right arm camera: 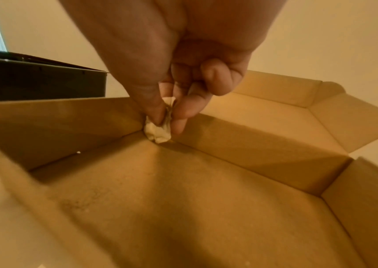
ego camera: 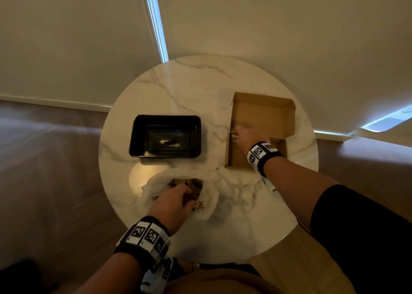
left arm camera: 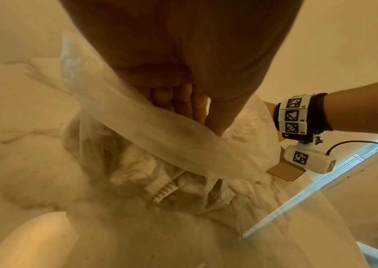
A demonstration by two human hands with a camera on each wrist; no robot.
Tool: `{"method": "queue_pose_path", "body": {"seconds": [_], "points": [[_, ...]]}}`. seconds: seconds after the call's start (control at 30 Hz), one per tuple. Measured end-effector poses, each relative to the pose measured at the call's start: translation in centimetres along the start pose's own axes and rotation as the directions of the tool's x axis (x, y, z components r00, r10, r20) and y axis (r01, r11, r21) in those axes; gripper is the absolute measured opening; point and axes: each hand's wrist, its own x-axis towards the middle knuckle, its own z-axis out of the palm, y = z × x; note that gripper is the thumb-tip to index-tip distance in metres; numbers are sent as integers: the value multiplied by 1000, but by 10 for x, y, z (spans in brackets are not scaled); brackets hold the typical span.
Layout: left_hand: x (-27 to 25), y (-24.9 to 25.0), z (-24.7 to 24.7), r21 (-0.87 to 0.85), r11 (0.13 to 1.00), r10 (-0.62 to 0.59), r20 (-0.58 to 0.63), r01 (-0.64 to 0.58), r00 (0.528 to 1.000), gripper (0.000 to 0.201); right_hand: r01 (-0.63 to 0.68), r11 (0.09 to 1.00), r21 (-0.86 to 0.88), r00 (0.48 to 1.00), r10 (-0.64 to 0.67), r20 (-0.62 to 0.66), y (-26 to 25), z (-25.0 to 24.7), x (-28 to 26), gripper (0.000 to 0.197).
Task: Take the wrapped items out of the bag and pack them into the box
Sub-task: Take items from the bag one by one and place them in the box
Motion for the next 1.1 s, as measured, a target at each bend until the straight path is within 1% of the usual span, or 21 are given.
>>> {"method": "queue_pose_path", "body": {"seconds": [0.07,0.17,0.27,0.37,0.47,0.5,0.57,0.67,0.73,0.8,0.87,0.93,1.0,1.03,1.1], "points": [[-1,4,1,-1,1000,2,1,-2,1000,34,-6,1000,6,1000,7,-28,4,0,2,16],[-4,6,1,3,1000,-3,2,3,1000,34,-12,1000,13,995,13,-100,8,-5,-3,25],[-2,8,1,6,1000,-15,10,15,1000,41,-3,998,64,989,12,-146,12,-13,-19,26],[5,11,4,1,1000,-6,19,6,1000,52,52,995,87,976,-32,-217,12,-21,-44,21],[14,14,6,-56,998,-26,11,27,1000,63,103,981,166,976,-68,-205,2,-30,-82,20],[18,15,8,-87,995,-40,25,42,999,68,129,971,200,976,-89,-201,-2,-30,-96,19],[23,16,9,-136,990,-40,62,48,997,74,227,936,268,964,-176,-201,-18,-28,-122,16],[30,23,15,-98,995,14,119,-2,993,67,358,855,375,933,-316,-170,-40,-11,-151,12],[31,30,16,-42,997,72,118,-67,990,56,385,823,418,922,-362,-138,-49,4,-162,16],[30,30,15,14,992,121,115,-124,986,48,372,830,416,927,-357,-118,-52,16,-169,28],[31,24,14,41,988,142,118,-148,983,46,341,862,376,940,-327,-103,-51,25,-175,40],[33,15,11,49,992,116,69,-119,991,41,283,889,361,959,-274,-79,-49,29,-178,40],[33,9,4,85,992,96,-34,-93,995,31,233,889,393,972,-225,-67,-47,33,-181,39],[33,8,1,139,985,117,-83,-105,990,30,216,882,419,976,-210,-62,-48,35,-181,39],[35,5,-4,233,957,211,-143,-174,967,29,199,862,465,979,-193,-61,-50,37,-183,37]]}}
